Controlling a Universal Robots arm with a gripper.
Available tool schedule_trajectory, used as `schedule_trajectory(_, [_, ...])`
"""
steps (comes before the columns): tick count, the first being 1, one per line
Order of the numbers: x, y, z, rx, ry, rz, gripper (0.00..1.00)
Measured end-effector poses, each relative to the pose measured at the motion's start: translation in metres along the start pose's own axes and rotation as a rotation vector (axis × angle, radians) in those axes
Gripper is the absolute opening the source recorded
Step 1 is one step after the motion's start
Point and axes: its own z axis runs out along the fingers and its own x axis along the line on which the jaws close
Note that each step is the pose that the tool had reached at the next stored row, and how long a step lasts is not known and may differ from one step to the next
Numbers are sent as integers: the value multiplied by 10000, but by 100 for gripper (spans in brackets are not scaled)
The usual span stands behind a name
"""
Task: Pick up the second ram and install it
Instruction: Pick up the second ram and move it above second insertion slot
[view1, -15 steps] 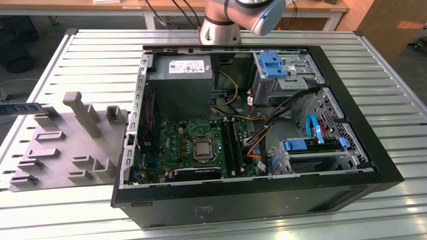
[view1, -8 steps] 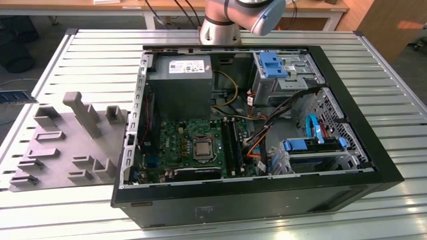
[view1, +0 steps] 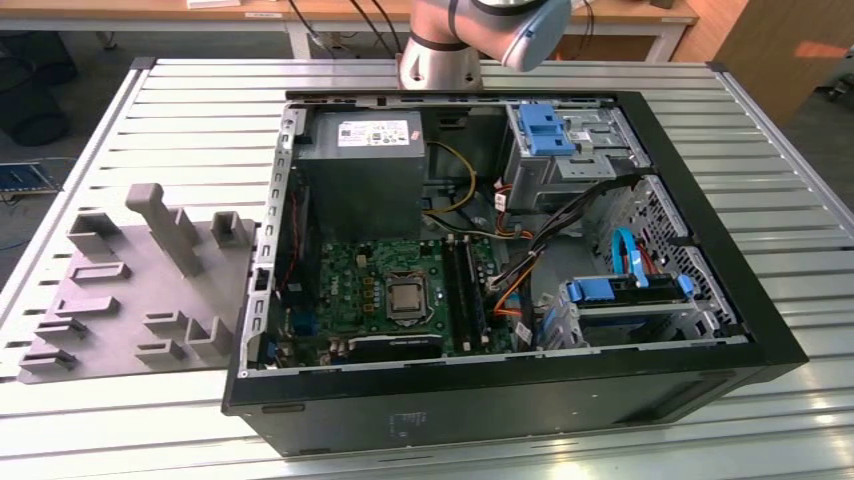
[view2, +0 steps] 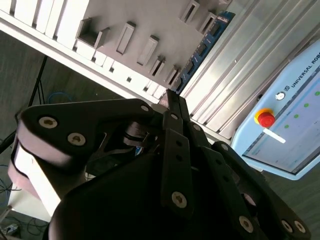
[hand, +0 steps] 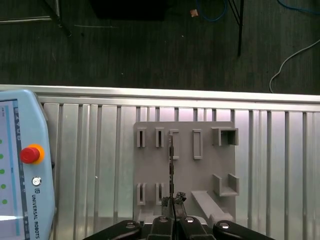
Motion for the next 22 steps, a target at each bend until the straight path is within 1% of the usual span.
schedule_trajectory(6, [0,-1,-2,-2,1,0,11])
schedule_trajectory(9, [0,-28,-3,-4,1,0,11])
schedule_trajectory(14, [1,-128,-5,-13,1,1,11])
schedule_trajectory(22, [4,-321,-11,-22,0,1,11])
